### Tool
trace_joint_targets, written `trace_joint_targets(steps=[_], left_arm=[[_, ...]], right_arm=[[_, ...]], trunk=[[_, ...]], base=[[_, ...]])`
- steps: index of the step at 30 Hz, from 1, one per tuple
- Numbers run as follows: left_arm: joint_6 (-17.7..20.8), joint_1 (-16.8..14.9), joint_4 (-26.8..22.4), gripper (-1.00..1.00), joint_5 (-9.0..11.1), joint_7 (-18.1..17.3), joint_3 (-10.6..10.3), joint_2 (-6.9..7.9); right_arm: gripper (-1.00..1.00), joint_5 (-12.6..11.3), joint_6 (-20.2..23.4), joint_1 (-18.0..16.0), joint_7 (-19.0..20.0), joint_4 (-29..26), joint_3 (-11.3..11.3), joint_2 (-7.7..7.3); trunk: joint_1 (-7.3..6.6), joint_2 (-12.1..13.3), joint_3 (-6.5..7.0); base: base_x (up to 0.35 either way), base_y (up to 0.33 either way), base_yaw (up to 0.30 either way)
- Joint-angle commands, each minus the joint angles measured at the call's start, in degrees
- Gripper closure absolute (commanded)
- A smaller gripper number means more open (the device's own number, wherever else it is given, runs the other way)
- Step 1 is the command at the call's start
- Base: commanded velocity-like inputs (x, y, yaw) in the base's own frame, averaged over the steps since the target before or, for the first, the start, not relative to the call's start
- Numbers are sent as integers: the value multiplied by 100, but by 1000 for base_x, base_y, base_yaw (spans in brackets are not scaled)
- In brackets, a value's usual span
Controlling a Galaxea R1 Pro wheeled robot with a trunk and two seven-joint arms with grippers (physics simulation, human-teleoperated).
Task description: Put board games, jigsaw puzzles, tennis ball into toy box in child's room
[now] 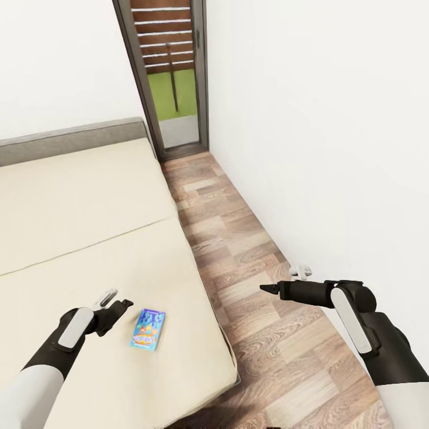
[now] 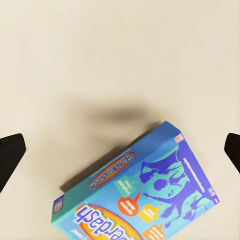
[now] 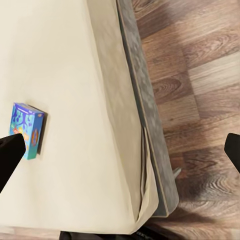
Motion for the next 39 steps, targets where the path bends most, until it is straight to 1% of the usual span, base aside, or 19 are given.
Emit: trace_joint_targets(steps=[1,8,16,39], left_arm=[[21,-1,-10,-100,60,51,6,-1],[11,-6,-4,-100,-22,49,-114,-1],[-11,-12,2,-100,-52,48,-194,-1],[-22,-39,38,-100,-95,51,-237,-1]], right_arm=[[-100,58,12,-4,59,-3,3,-3],[-100,58,12,-4,59,-4,-1,-7],[-100,58,12,-4,59,-11,-4,-7],[-100,58,12,-4,59,-21,-5,-12]], trunk=[[0,-3,-14],[0,-3,-79],[0,-3,-153],[0,-3,-366]], base=[[0,0,0],[0,0,0],[0,0,0],[0,0,0]])
